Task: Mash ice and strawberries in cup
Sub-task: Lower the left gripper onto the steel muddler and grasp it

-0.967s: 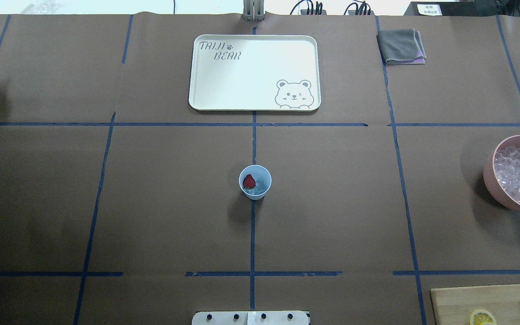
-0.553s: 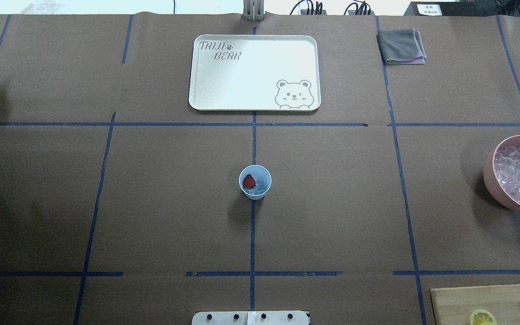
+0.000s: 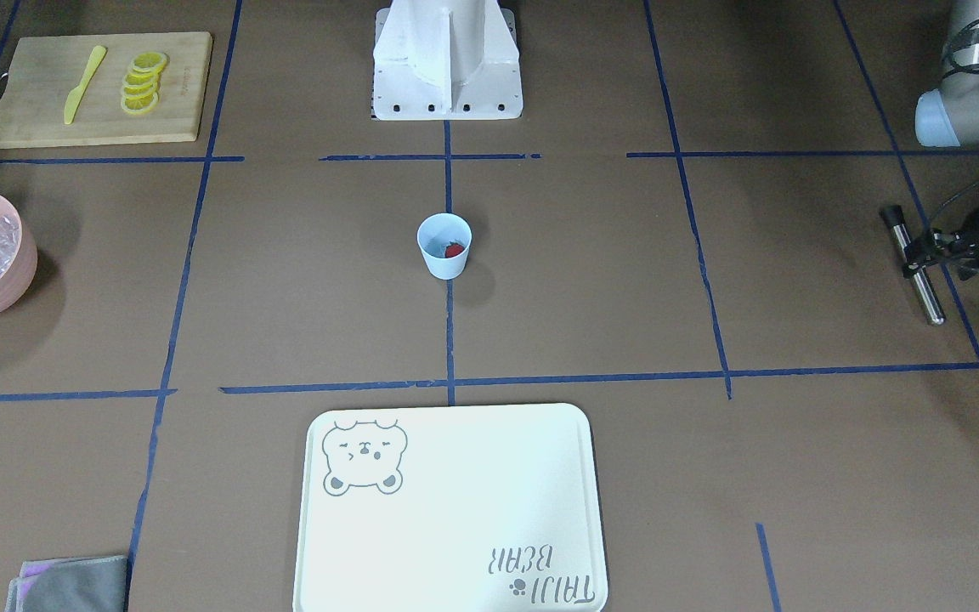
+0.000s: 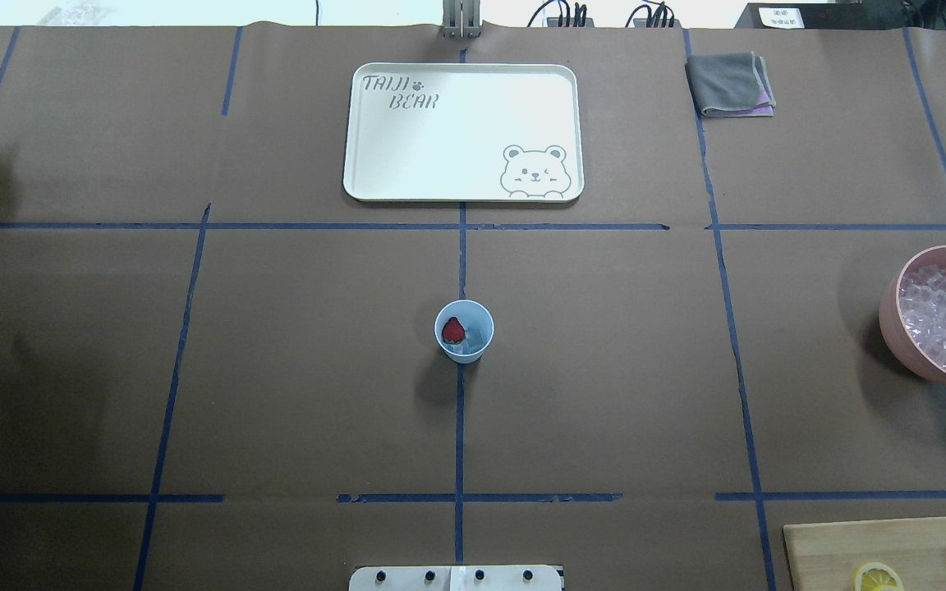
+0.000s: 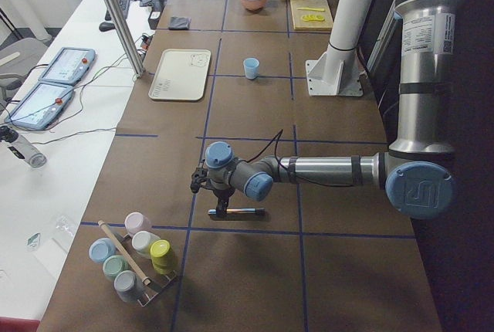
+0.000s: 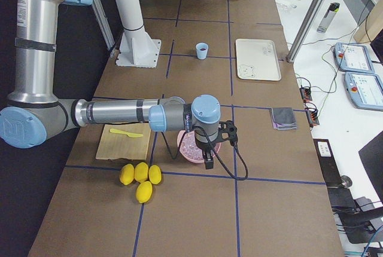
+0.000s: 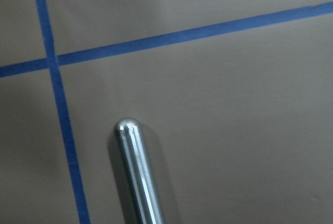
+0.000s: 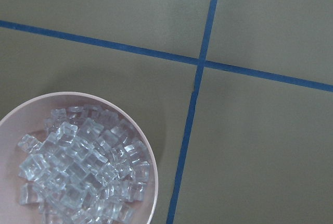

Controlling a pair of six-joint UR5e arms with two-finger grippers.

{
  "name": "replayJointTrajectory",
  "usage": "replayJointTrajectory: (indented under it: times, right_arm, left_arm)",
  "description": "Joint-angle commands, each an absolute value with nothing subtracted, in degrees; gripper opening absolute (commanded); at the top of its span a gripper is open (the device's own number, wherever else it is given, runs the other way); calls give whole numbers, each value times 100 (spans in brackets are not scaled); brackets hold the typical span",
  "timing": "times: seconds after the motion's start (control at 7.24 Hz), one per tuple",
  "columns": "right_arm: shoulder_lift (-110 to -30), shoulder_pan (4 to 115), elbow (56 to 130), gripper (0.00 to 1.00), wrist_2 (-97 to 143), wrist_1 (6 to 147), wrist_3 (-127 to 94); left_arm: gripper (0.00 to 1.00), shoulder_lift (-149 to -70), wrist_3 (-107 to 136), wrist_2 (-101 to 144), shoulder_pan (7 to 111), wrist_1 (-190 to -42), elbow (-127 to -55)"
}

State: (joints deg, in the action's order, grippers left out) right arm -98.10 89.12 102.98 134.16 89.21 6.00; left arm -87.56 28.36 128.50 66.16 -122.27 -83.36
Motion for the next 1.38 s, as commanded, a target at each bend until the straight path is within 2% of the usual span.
replayJointTrajectory:
  times: [0.0,1.24]
  right_arm:
    - [-9826,8912,10292,99,13412,8921,598]
    - [-9844,8912,10292,99,13412,8921,598]
  left_arm:
    - [88,-8771,3067,12850,6601,-12384,-8209]
    - [85,-8894,3252,12858,6460,-12384,-8060]
